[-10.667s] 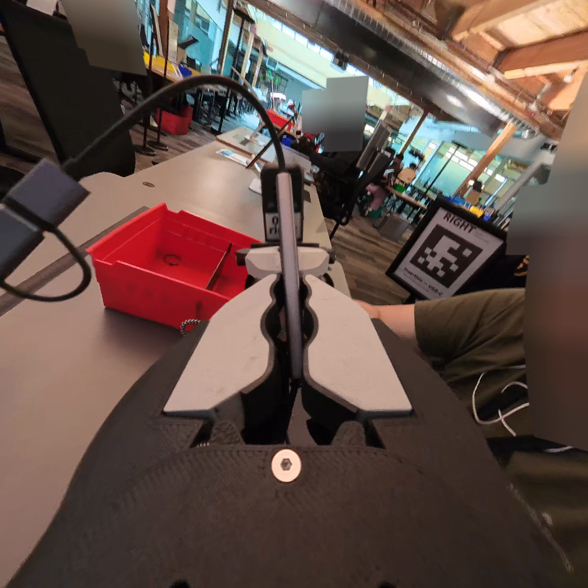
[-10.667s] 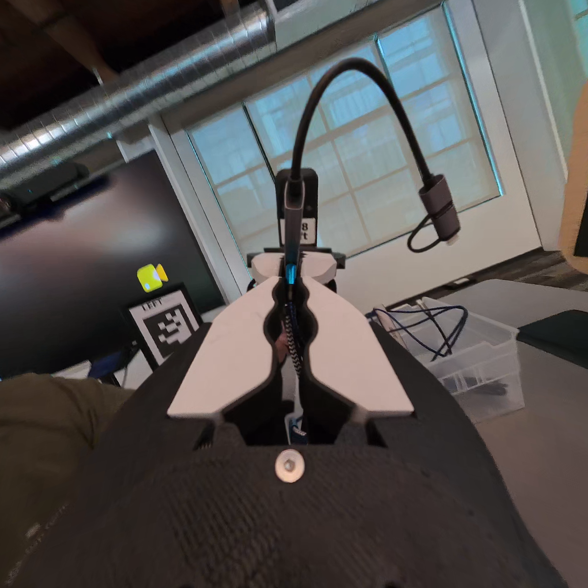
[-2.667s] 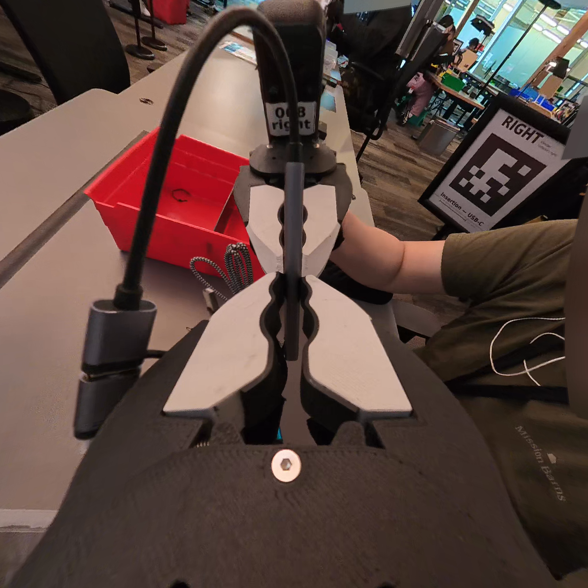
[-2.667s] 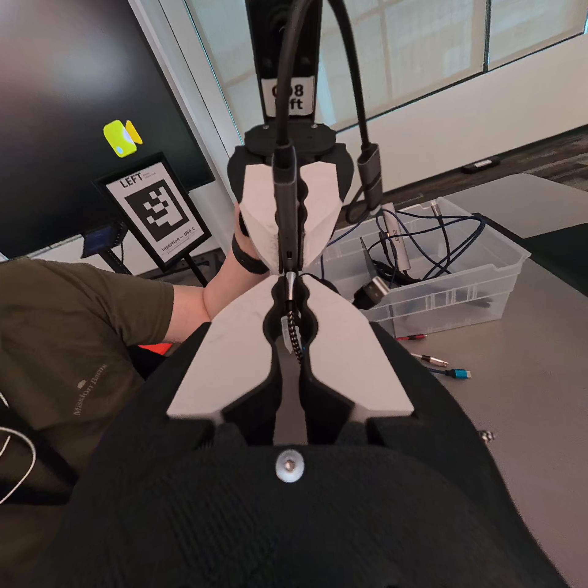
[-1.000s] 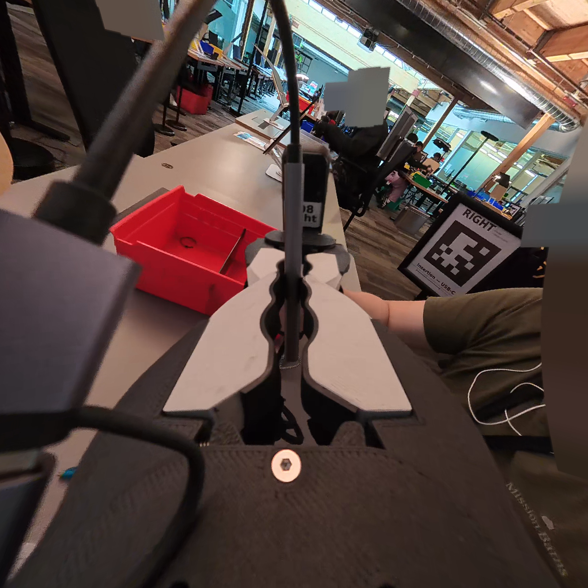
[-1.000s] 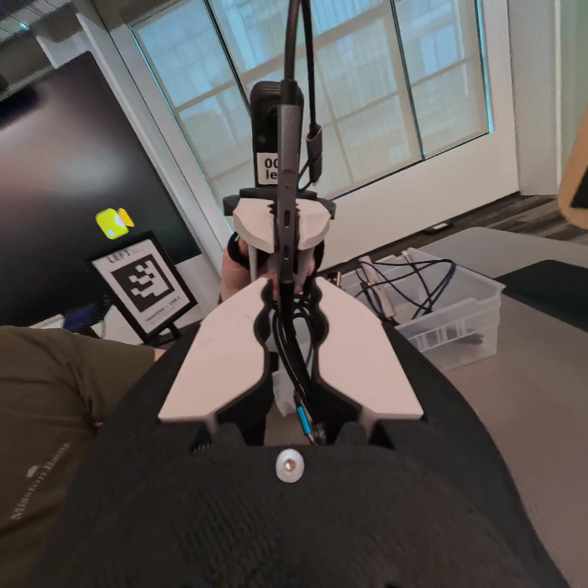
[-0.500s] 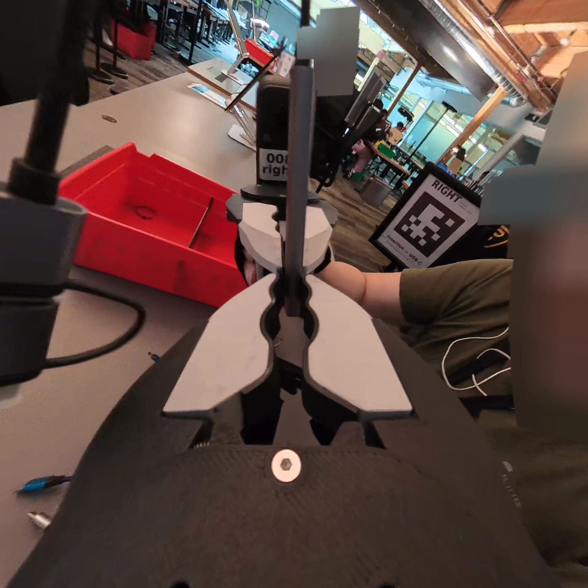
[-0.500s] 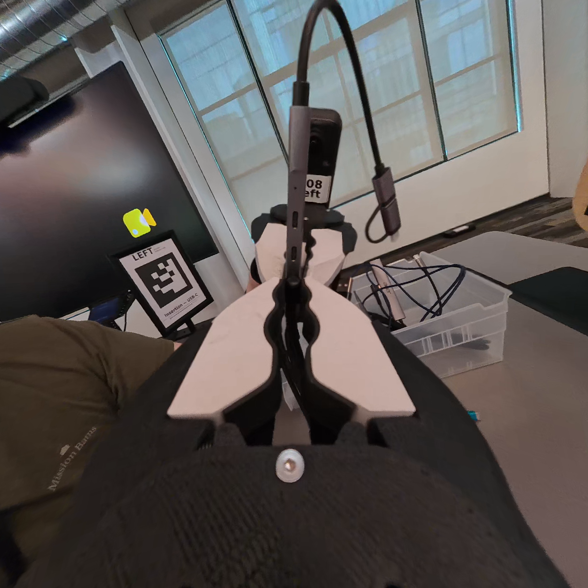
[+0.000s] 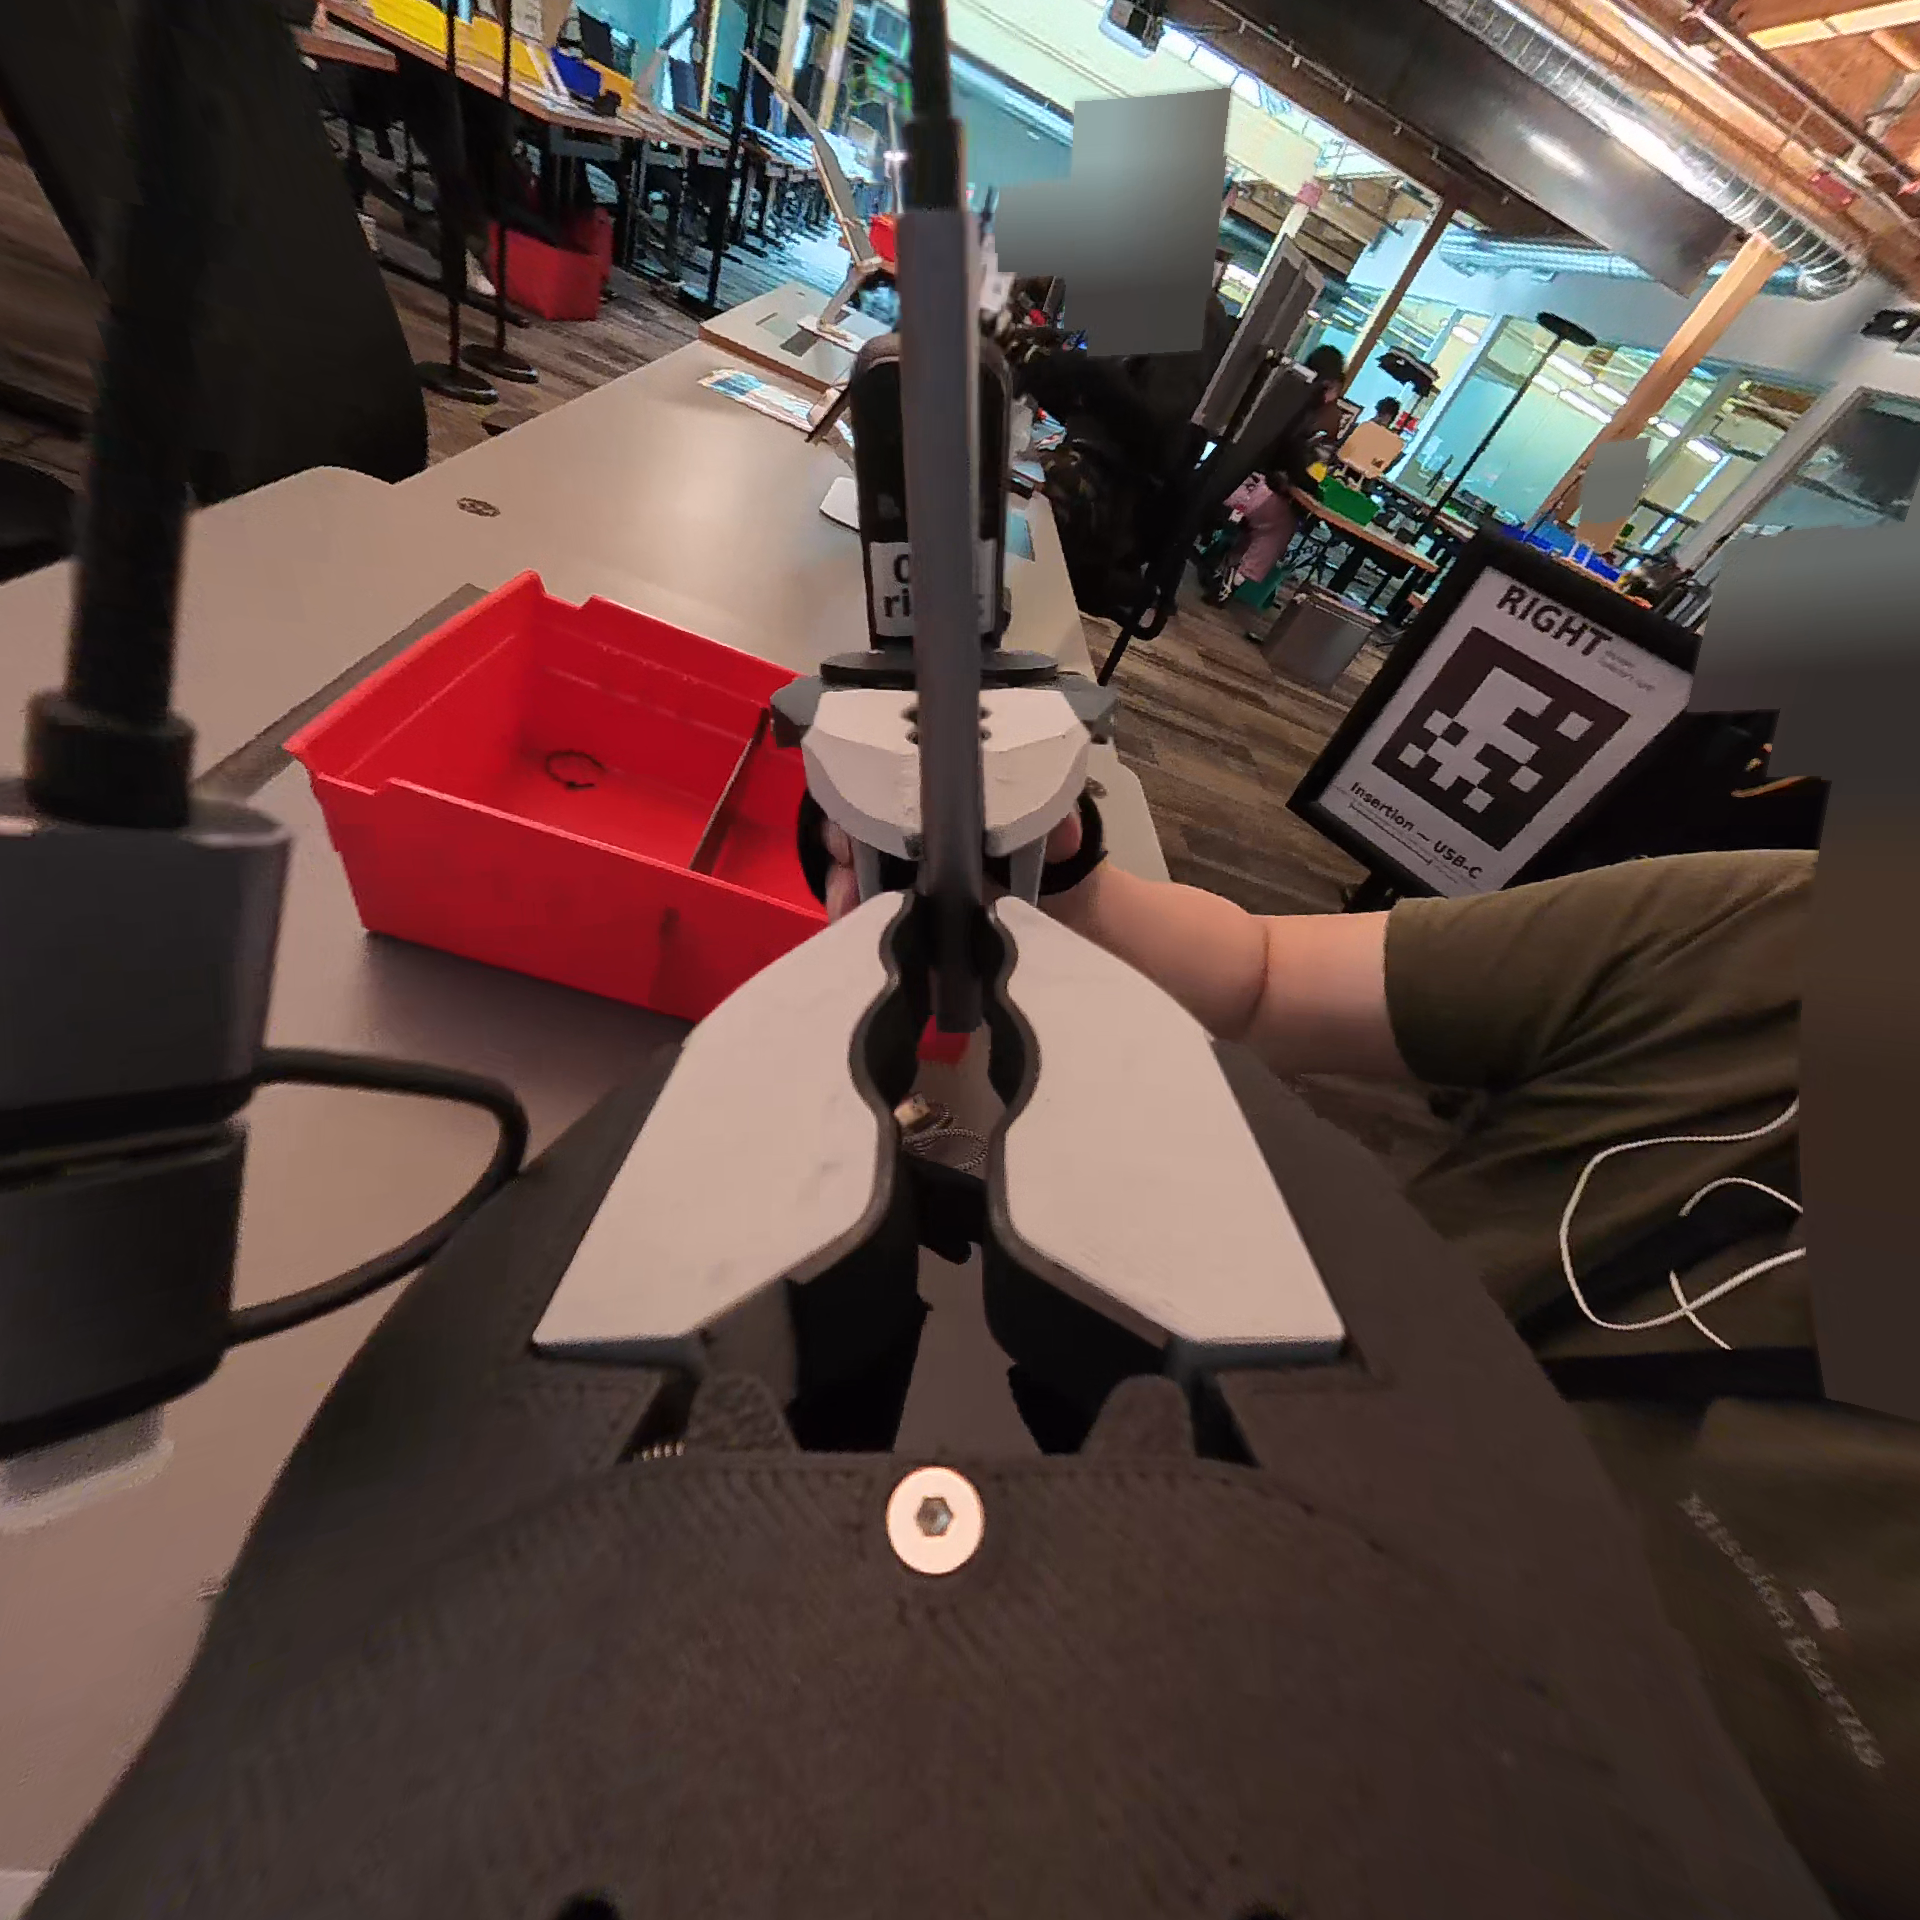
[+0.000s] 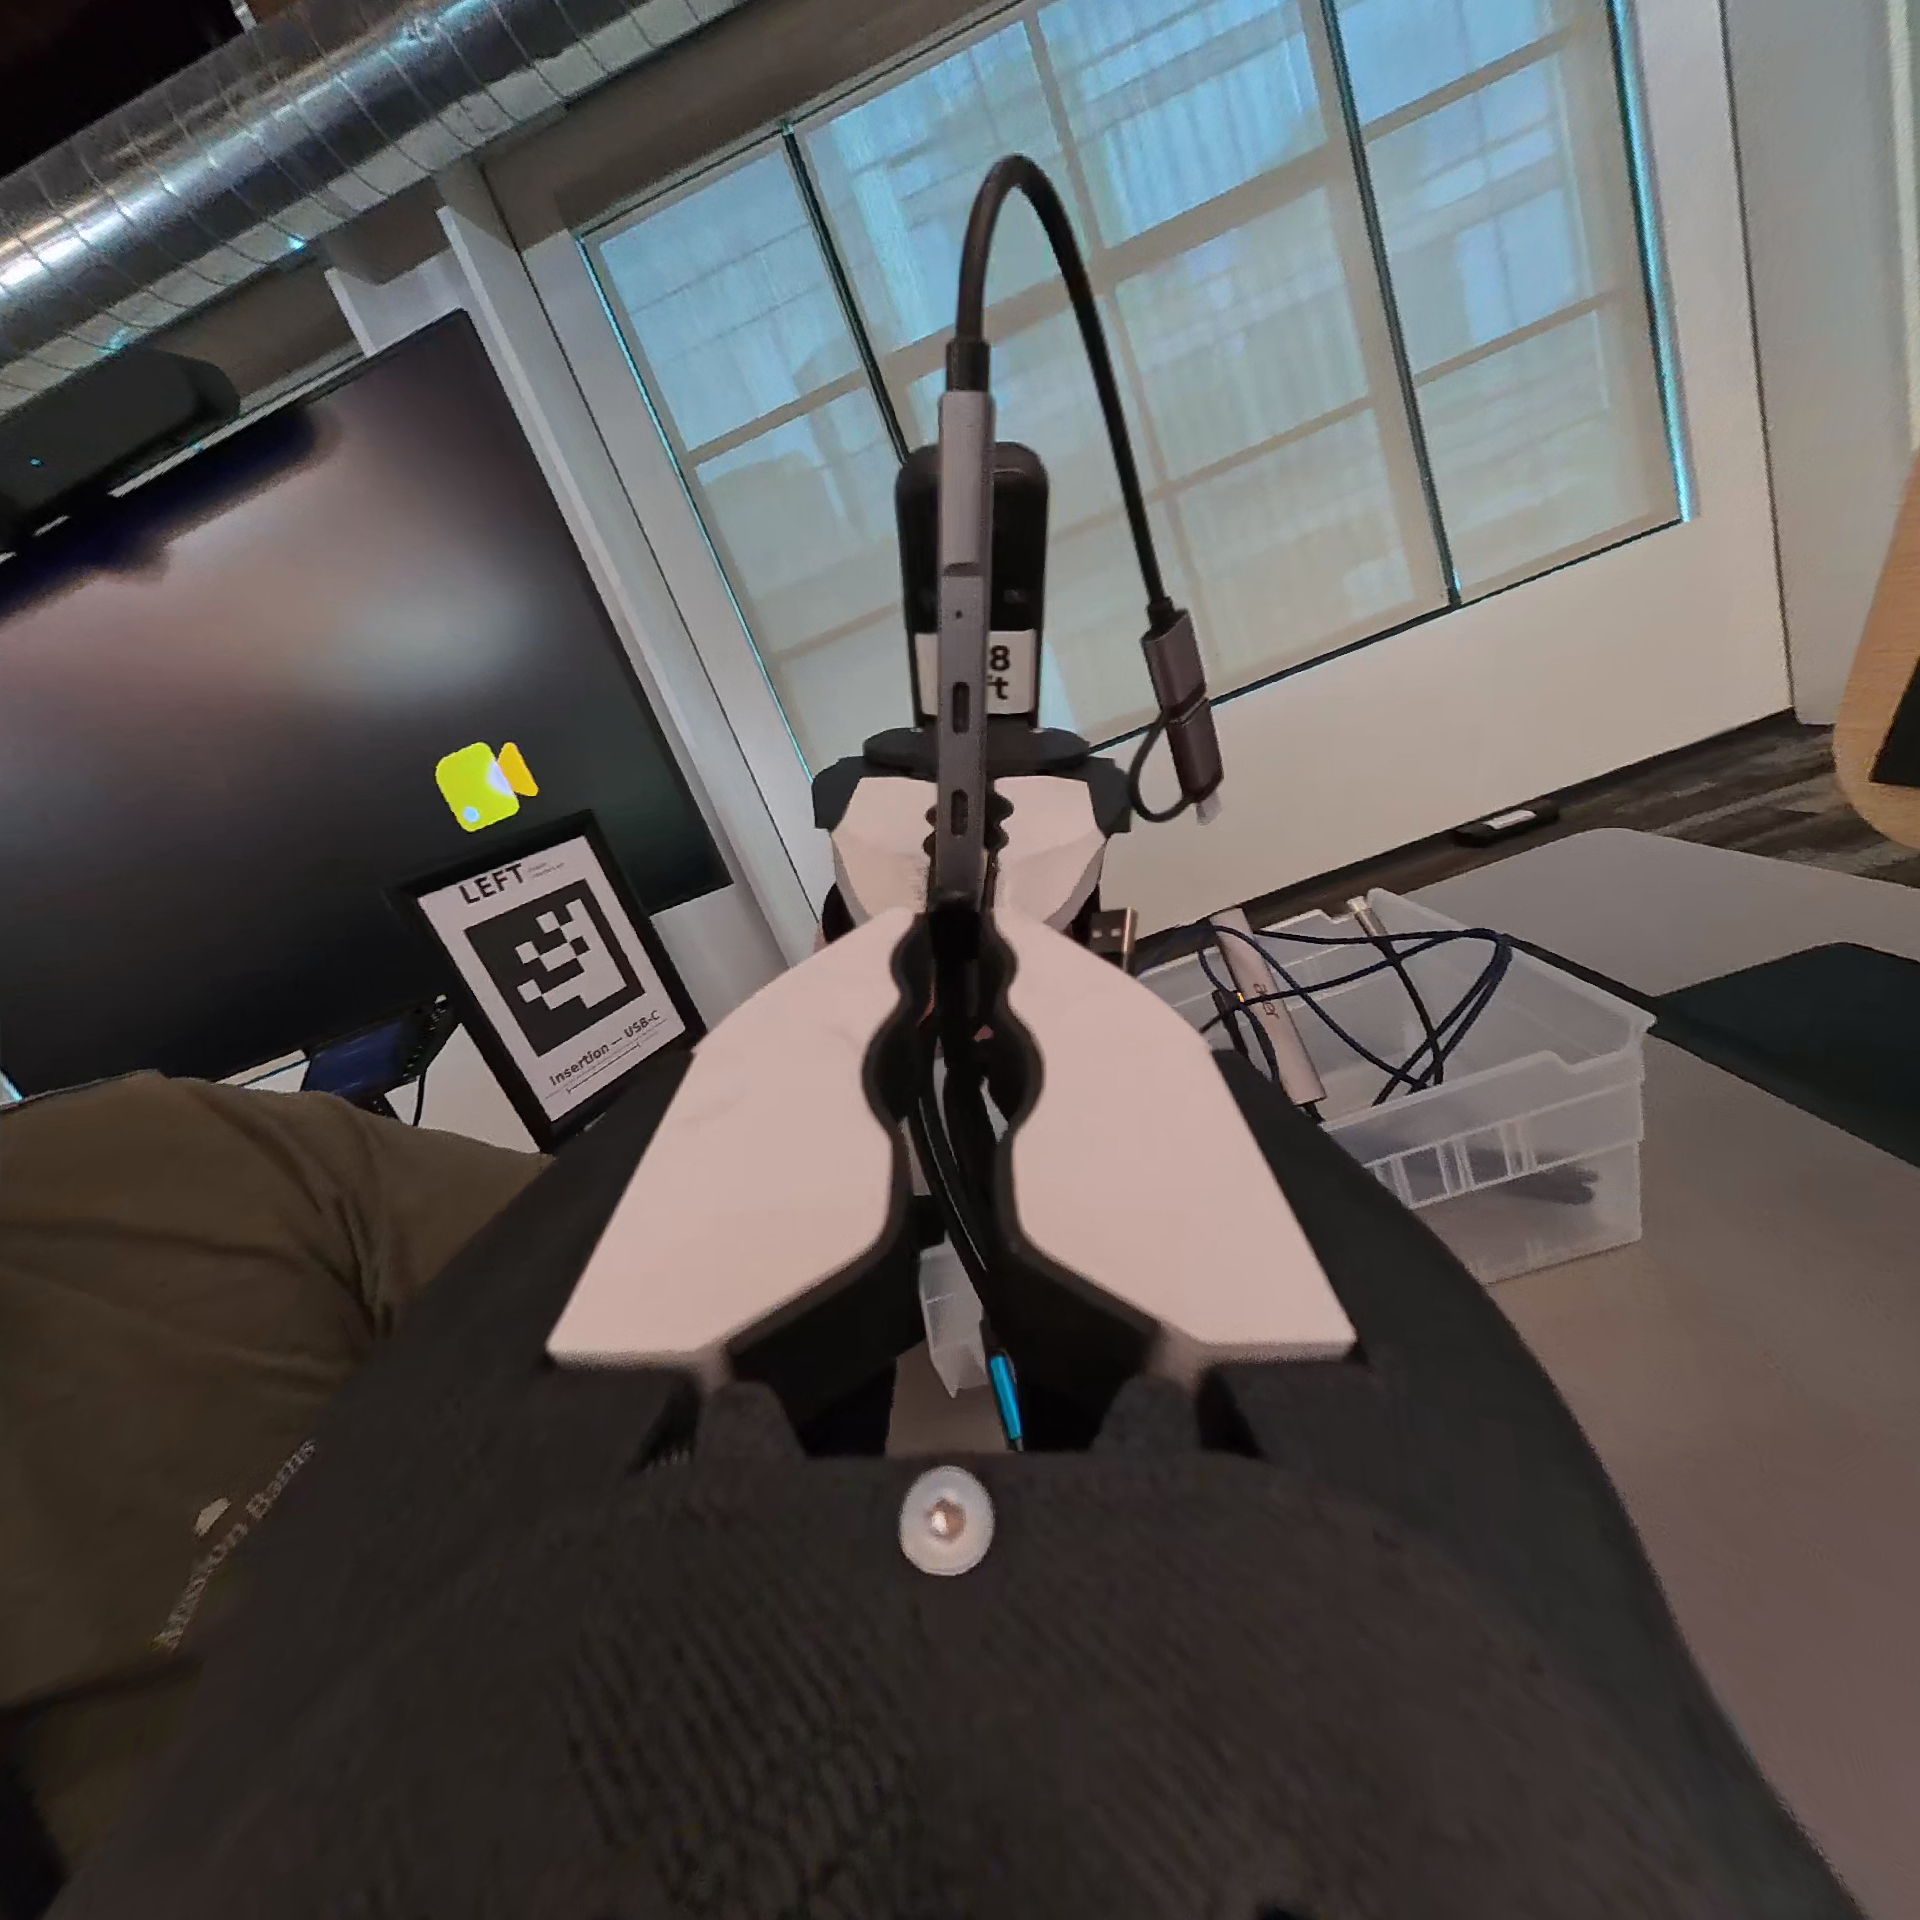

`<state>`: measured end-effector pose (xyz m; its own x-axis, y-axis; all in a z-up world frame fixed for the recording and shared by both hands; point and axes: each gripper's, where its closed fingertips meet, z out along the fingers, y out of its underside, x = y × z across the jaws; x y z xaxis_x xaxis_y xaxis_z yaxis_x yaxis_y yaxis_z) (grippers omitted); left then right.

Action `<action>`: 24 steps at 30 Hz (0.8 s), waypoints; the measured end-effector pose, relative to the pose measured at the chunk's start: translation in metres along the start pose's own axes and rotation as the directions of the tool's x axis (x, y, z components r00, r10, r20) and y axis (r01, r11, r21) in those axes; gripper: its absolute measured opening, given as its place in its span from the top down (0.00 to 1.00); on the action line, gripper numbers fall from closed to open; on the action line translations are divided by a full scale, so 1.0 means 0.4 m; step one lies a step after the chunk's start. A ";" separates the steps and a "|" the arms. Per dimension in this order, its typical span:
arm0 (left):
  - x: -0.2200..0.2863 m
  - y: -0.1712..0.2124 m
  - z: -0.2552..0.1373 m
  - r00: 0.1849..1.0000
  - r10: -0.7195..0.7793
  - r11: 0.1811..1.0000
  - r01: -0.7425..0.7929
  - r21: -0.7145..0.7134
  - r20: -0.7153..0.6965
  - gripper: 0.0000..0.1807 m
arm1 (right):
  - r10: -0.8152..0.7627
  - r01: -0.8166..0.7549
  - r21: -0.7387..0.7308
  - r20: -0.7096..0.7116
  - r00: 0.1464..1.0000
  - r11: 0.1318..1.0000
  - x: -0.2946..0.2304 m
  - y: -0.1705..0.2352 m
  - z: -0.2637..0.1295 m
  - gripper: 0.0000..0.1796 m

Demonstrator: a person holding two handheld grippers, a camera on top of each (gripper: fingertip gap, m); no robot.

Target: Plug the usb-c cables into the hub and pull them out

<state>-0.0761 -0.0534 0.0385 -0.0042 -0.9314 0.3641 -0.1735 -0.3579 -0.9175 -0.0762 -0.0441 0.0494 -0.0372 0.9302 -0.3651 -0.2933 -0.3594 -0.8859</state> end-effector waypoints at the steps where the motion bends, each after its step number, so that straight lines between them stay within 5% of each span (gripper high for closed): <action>1: -0.002 0.002 0.002 1.000 0.002 1.000 -0.002 -0.005 0.004 0.95 | 0.004 -0.004 -0.004 -0.002 1.000 1.000 0.002 0.002 -0.002 0.96; 11: 0.005 0.002 0.006 0.995 -0.059 0.998 0.062 0.028 -0.083 0.95 | -0.028 0.028 -0.051 -0.006 1.000 0.998 -0.003 0.008 -0.005 0.96; 24: -0.014 0.011 0.014 1.000 -0.022 1.000 0.023 -0.016 0.016 0.95 | -0.070 0.059 -0.126 -0.089 0.994 0.990 0.016 0.018 -0.010 0.96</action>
<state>-0.0712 -0.0500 0.0316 0.0152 -0.9240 0.3820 -0.1894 -0.3778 -0.9063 -0.0749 -0.0410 0.0394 0.0683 0.9429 -0.3260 -0.1718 -0.3107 -0.9348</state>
